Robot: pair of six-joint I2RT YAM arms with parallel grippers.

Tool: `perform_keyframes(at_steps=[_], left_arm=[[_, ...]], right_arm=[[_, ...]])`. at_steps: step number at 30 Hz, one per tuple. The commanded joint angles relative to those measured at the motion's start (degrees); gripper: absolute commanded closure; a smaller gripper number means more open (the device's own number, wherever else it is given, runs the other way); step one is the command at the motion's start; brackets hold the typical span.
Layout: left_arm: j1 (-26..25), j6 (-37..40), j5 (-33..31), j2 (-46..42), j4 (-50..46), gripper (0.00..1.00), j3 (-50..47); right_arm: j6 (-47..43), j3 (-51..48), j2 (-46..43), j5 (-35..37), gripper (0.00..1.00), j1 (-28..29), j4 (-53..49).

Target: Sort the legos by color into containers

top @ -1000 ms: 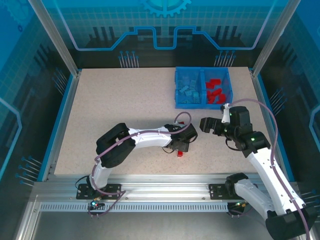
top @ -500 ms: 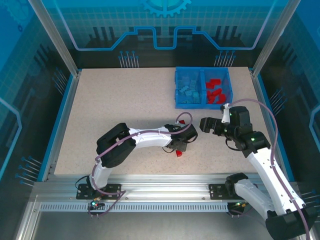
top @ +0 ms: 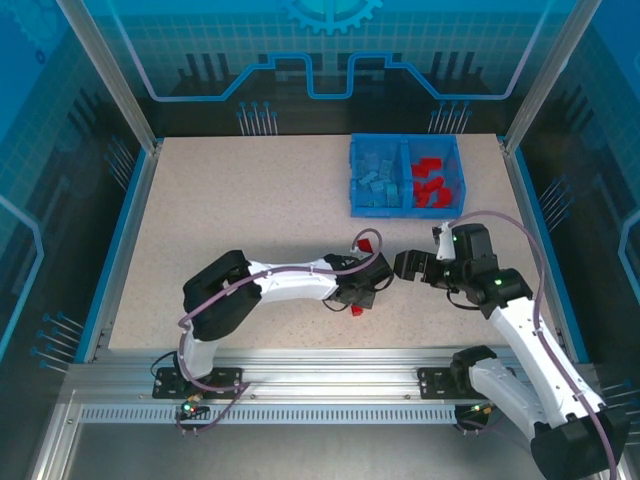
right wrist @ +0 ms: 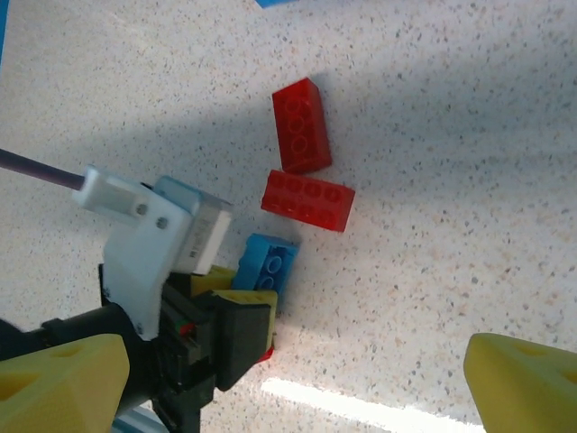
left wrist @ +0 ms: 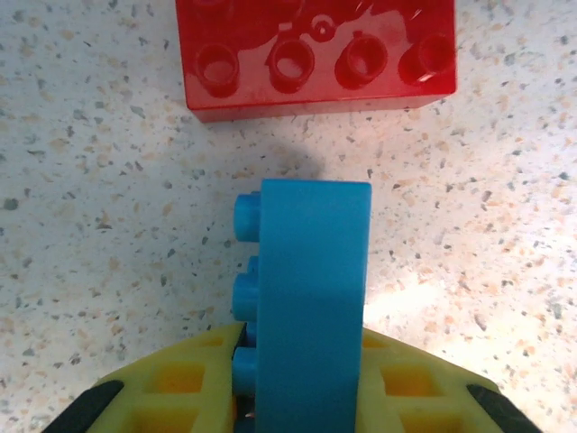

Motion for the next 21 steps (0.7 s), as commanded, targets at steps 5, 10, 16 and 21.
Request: perform_keyframes(at_steps=[5,10,16,21], left_arm=[[0.79,8.35,-11.31,-7.03,0.95,0.88,7.58],[6.04,14.61,-17.97,2.8,-3.57,0.88,26.24],[11.28,23.6,-19.96,17.5,1.59,0.88,45.57],[14.11,30.21,-21.28,28.0,5.19,0.88,57.22]], right_arm=[[4.43,0.83,-5.41,1.28,0.03,-1.1,-0.79],[5.34,2.27,-6.64,5.13,0.03,-1.24,0.79],[5.71,1.48,-6.24,6.25,0.02,-1.33,2.48],[4.45,1.46,-6.54,6.78,0.02,-1.59,1.5]])
